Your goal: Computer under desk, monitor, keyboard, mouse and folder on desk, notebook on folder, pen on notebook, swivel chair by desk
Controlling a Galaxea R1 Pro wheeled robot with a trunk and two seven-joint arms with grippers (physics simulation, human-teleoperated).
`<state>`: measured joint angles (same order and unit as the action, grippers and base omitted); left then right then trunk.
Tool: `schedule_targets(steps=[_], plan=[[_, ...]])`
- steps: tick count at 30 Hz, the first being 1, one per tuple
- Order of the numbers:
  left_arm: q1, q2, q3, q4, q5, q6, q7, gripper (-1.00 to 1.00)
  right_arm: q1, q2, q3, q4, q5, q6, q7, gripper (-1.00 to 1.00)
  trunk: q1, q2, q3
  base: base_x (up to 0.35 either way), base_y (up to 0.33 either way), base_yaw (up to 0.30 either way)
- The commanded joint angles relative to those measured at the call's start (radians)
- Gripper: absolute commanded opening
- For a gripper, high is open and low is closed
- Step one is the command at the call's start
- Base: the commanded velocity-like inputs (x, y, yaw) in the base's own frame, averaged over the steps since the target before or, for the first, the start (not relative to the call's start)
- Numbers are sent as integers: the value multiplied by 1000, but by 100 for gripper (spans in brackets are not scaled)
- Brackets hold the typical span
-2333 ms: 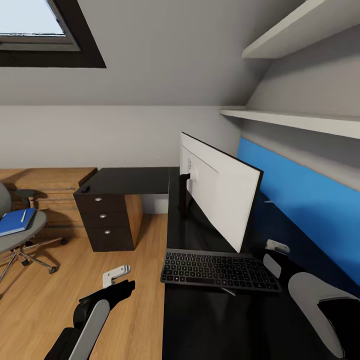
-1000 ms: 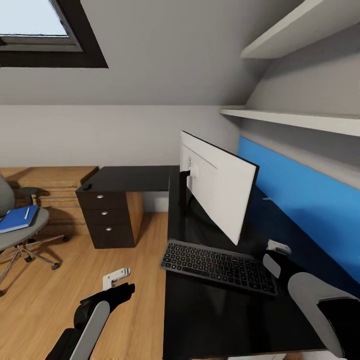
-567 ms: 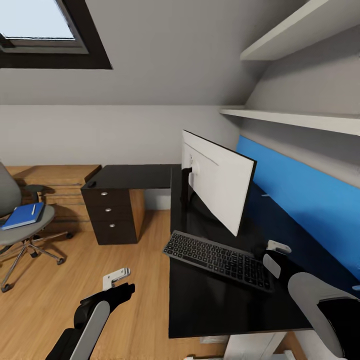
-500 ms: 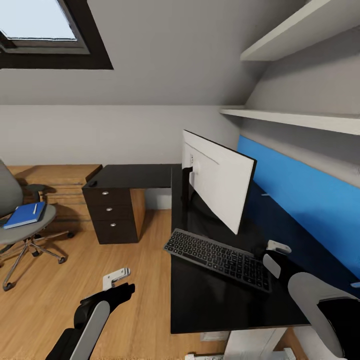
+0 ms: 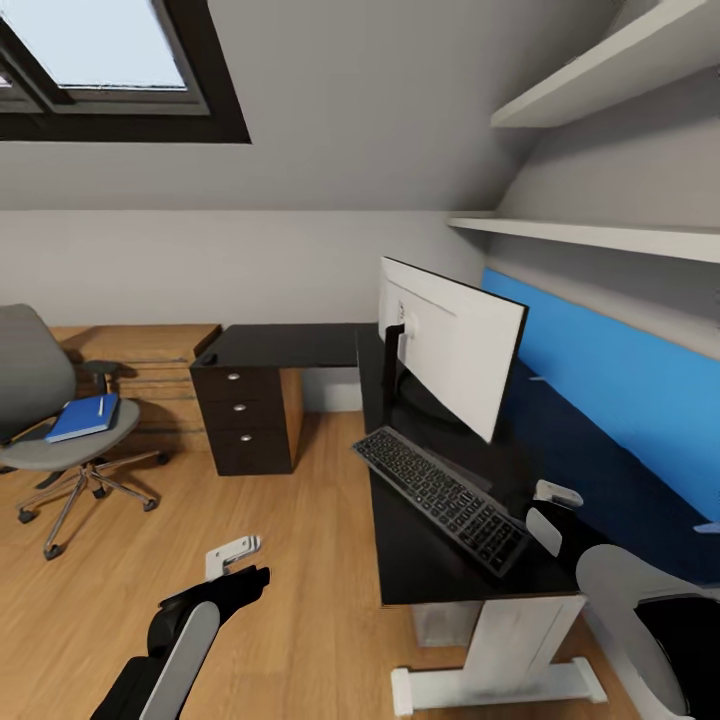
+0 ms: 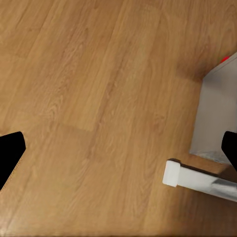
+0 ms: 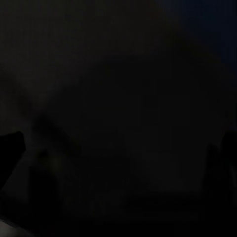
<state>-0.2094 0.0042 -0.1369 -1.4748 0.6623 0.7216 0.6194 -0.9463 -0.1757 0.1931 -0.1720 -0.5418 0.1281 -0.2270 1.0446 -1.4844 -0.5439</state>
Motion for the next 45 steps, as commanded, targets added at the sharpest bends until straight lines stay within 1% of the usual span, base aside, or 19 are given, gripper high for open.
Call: schedule_targets(steps=[1,19,24,35,37,42,45], plan=[[-1,0,-1,-1,10,1,10,100,0,-1,9,-2,-7,7,-7,100,0,-1,-1,-254,222,0],[-1,0,-2,0,11,1,10,100,0,-1,9,-1,-7,5,-8,100,0,-1,-1,-242,231,0],[-1,0,-3,2,11,1,11,100,0,-1,9,-1,-7,5,-8,100,0,-1,-1,-43,153,0],[-1,0,-3,14,11,1,10,100,0,-1,9,-2,-7,4,-7,100,0,-1,-1,-3,11,0],[-1,0,-3,14,10,1,10,100,0,-1,8,-3,-7,-8,-6,100,0,-1,-1,0,0,0],[-1,-1,-5,14,10,1,10,100,1,-2,8,-4,-7,-68,-2,100,-20,34,15,0,0,0],[-1,-1,-5,14,10,1,10,100,1,-2,8,-5,-7,-84,-2,100,-31,55,24,0,0,0]])
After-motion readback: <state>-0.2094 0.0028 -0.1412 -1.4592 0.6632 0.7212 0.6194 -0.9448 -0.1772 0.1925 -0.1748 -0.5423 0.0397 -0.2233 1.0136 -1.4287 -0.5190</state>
